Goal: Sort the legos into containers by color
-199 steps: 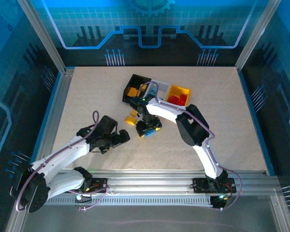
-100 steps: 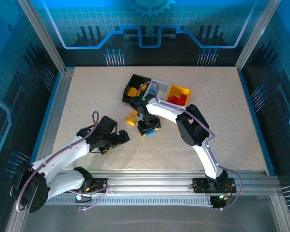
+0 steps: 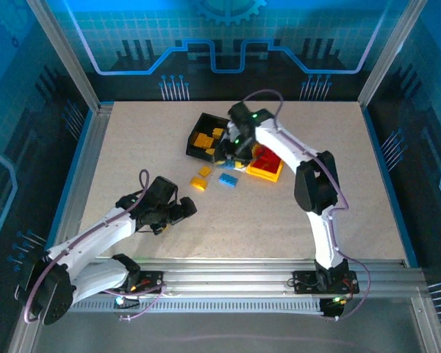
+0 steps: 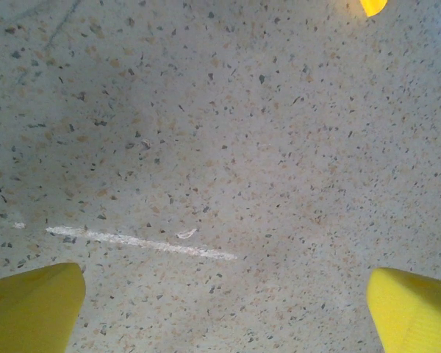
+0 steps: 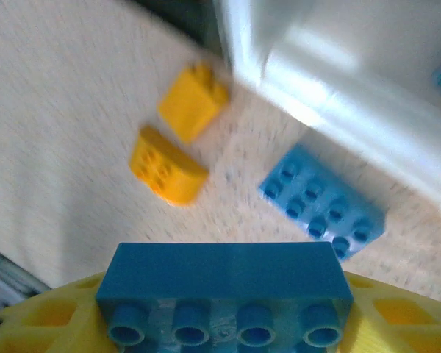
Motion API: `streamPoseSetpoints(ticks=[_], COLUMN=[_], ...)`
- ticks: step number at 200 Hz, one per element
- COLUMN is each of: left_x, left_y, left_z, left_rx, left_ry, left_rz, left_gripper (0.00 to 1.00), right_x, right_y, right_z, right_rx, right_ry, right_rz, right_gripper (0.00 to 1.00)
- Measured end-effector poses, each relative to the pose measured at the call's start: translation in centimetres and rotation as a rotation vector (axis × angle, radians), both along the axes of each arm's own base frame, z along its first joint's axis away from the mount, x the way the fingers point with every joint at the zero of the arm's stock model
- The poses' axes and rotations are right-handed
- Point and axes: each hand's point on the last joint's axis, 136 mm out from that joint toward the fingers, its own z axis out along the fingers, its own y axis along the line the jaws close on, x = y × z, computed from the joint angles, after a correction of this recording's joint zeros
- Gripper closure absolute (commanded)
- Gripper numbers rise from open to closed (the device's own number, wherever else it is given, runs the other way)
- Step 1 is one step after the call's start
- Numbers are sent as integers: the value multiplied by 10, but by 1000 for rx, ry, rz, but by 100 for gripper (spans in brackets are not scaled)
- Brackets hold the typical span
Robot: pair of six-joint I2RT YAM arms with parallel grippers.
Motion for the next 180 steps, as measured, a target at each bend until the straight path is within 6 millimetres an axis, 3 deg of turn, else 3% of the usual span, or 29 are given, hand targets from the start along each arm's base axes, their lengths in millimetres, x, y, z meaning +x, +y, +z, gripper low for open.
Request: streamPoseSetpoints(ticks=[20, 44, 88, 132, 180], left_x=[2, 5, 10, 20, 27], left_y=[5, 14, 25, 34, 32], left_z=[1, 0, 5, 6, -1], left_rx=[-1, 9, 39, 62, 65], left_ry=[-3, 3, 11, 27, 64], left_rz=[21, 45, 36, 14, -46], left_gripper=[1, 1, 1, 1, 1], right_x=[35, 69, 111, 130, 131], right_y=[-21, -32, -34, -36, -36], right_z=[13, 19, -1, -28, -32], right_rx=[84, 144, 189, 194, 193], right_ry=[10, 10, 43, 90, 120], right_rz=[-127, -219, -312, -374, -412], right_gripper=[41, 41, 41, 37, 29])
